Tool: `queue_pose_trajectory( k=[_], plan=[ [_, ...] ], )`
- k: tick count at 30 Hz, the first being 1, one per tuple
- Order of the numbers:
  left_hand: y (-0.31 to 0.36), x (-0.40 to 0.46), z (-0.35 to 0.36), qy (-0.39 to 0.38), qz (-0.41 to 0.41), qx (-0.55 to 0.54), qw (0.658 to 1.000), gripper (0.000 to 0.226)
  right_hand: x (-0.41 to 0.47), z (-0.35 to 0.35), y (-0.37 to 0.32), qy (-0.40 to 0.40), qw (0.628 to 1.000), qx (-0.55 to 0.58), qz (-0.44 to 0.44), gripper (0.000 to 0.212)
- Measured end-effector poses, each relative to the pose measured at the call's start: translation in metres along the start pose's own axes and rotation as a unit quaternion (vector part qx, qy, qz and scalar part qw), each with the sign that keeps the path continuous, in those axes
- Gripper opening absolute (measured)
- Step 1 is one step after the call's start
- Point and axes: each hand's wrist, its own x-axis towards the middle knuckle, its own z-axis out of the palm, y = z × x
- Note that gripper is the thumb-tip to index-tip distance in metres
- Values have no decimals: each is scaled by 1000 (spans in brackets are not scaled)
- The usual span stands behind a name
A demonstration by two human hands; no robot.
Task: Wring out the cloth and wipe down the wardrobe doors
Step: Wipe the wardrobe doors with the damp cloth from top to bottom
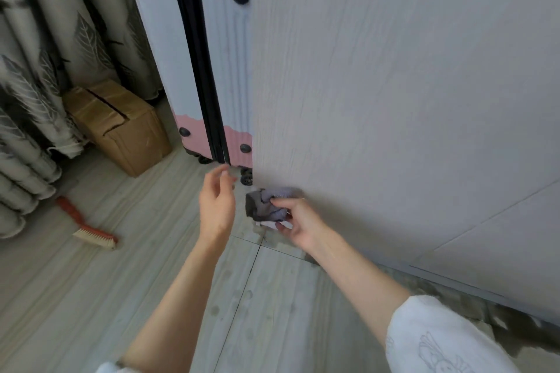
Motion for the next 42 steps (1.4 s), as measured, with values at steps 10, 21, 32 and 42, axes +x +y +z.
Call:
queue_pose_trajectory(
  k=[10, 21, 32, 42],
  plan=[
    [207, -82, 17, 3, -198, -230, 953, 23, -207, -23, -133, -119, 987, -103, 24, 30],
    [536, -161, 41, -31, -169, -319, 932, 33, -453, -16, -352, -176, 980, -80, -56, 32],
    [771, -266, 60, -246, 153, 1, 957, 31, -668, -43, -545, -186, 941, -79, -271, 35],
    [902, -326, 94, -266, 264, 100, 922, 25, -778, -80, -609, 86, 838, -91, -532, 23]
  ],
)
